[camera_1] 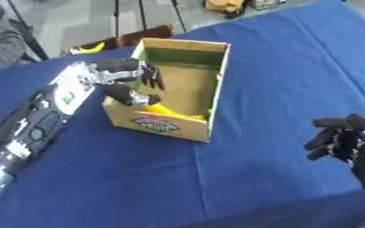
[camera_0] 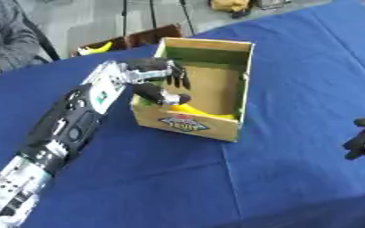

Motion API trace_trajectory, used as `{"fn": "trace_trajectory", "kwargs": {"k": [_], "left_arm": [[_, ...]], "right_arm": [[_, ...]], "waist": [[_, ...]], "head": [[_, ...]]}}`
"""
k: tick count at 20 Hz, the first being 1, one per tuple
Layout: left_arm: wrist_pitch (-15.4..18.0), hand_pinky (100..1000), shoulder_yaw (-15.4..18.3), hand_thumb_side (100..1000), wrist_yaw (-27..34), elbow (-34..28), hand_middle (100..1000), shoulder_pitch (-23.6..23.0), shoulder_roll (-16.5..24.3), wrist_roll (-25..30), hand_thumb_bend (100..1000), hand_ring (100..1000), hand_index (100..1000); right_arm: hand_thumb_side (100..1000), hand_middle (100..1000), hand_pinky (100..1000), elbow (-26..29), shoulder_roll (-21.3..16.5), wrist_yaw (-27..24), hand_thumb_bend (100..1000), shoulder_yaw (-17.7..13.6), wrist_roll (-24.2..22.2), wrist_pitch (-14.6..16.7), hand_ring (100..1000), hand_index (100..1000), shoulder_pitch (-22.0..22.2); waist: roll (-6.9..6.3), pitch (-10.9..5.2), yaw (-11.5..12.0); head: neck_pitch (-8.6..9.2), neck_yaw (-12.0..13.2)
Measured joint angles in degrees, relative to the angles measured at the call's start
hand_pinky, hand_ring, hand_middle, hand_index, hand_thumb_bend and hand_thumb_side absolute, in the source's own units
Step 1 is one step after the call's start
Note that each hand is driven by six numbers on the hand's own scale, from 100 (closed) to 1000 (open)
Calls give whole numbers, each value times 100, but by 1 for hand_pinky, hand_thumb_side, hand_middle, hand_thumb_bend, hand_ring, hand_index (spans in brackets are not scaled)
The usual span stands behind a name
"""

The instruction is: Pick up objects on the table and place them in the box.

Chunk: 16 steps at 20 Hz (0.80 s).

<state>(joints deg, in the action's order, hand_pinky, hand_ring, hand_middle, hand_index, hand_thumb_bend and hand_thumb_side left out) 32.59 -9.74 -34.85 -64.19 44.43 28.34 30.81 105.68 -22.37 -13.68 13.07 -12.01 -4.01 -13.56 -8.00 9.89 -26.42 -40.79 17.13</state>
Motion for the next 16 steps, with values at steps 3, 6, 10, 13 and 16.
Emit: {"fn": "trace_trajectory", "kwargs": {"k": [3, 6, 10, 13, 16], "left_arm": [[104, 635, 229, 692, 214, -398, 667, -49, 219, -104, 246, 660, 774], [208, 625, 570, 643, 482, -854, 659, -259, 483, -208, 238, 650, 772], [189, 609, 1148, 644, 862, -1470, 650, -825, 747, -371, 187, 637, 772], [-1, 598, 1568, 699, 1148, -1887, 645, -1285, 747, -592, 134, 628, 774], [-261, 580, 1953, 738, 1433, -2018, 633, -1728, 589, -858, 100, 615, 770]], "right_arm": [[1000, 515, 554, -1, 9, 3, 100, -23, 18, 16, 610, 756, 51], [1000, 515, 554, -4, 22, 4, 100, -63, 39, 31, 610, 756, 109], [1000, 515, 555, -5, 43, 5, 100, -131, 100, 55, 610, 756, 168], [1000, 515, 555, -5, 47, 11, 100, -199, 159, 79, 610, 756, 202], [1000, 514, 555, -5, 51, 24, 100, -254, 209, 96, 610, 756, 205]], "waist": [[31, -4, 118], [60, -36, 290], [148, -39, 576], [196, 4, 796], [242, 65, 947]], "head": [[0, -54], [-2, -151], [1, -321], [12, -457], [67, -570]]}}
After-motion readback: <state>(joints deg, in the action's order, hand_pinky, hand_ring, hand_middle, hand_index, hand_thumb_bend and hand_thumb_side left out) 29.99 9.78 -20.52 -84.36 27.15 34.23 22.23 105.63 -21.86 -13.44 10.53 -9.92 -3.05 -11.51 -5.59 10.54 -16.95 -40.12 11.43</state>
